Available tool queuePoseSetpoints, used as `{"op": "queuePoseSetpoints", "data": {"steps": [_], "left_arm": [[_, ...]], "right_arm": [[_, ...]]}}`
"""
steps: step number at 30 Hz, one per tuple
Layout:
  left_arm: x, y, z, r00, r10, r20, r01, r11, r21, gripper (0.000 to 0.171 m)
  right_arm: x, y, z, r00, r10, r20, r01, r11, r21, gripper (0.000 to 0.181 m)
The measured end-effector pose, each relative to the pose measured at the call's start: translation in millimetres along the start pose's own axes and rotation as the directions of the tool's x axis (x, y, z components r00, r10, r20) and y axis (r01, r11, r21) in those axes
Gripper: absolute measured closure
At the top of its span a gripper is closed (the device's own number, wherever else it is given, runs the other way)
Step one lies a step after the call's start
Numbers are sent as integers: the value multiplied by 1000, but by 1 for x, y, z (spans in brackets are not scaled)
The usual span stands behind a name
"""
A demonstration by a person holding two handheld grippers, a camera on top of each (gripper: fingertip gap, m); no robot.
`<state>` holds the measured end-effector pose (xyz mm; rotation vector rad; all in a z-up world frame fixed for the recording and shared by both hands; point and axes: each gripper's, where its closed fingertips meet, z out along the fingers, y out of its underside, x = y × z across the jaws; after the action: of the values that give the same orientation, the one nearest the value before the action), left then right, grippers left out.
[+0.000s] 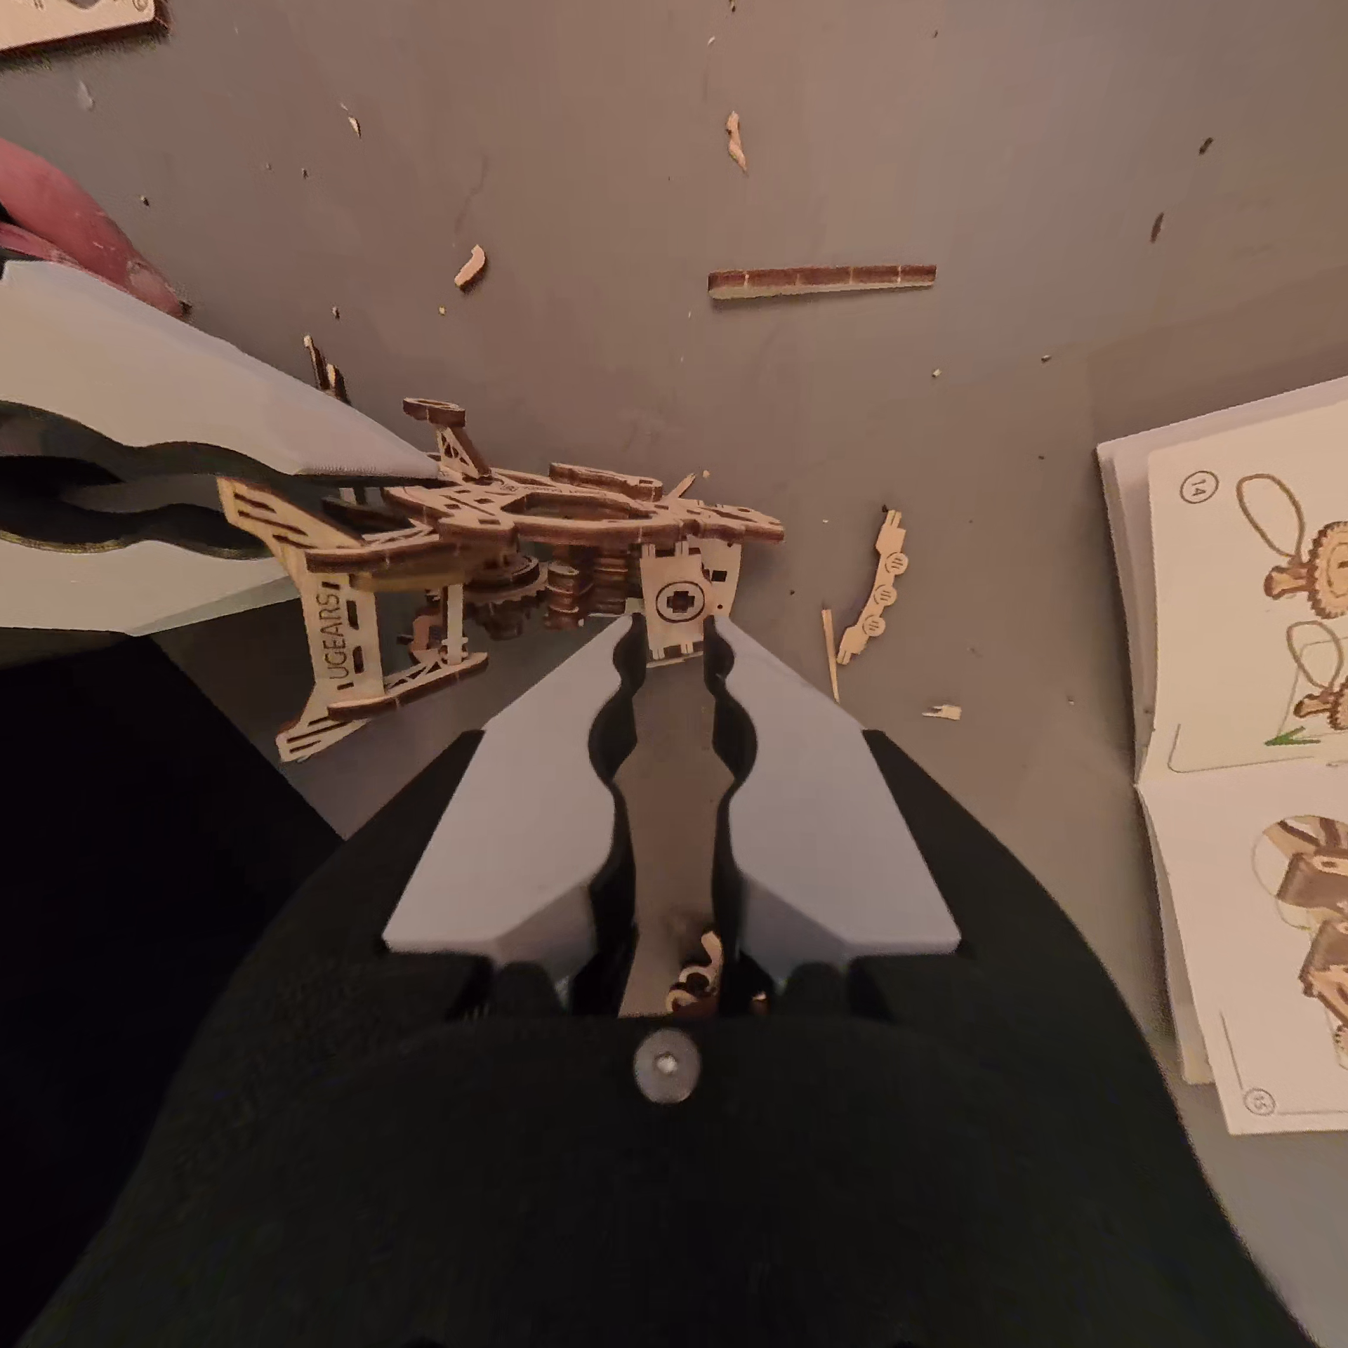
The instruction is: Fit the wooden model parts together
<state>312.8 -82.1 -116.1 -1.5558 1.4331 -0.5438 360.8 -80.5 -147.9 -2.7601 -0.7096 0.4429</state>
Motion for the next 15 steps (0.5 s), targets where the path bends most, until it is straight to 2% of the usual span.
{"op": "queuePoseSetpoints", "data": {"steps": [4,8,15], "left_arm": [[-1,2,1,1000,-11,-5,11,1000,-2,162],[-2,3,1,1000,-21,-7,21,1000,0,162],[-5,4,1,998,-59,-22,59,998,8,162]], "right_arm": [[0,-1,1,1000,-1,-5,1,1000,21,169],[-1,-1,-1,1000,-7,-8,7,1000,17,160],[3,-11,-13,996,-78,-43,82,993,90,165]]}}
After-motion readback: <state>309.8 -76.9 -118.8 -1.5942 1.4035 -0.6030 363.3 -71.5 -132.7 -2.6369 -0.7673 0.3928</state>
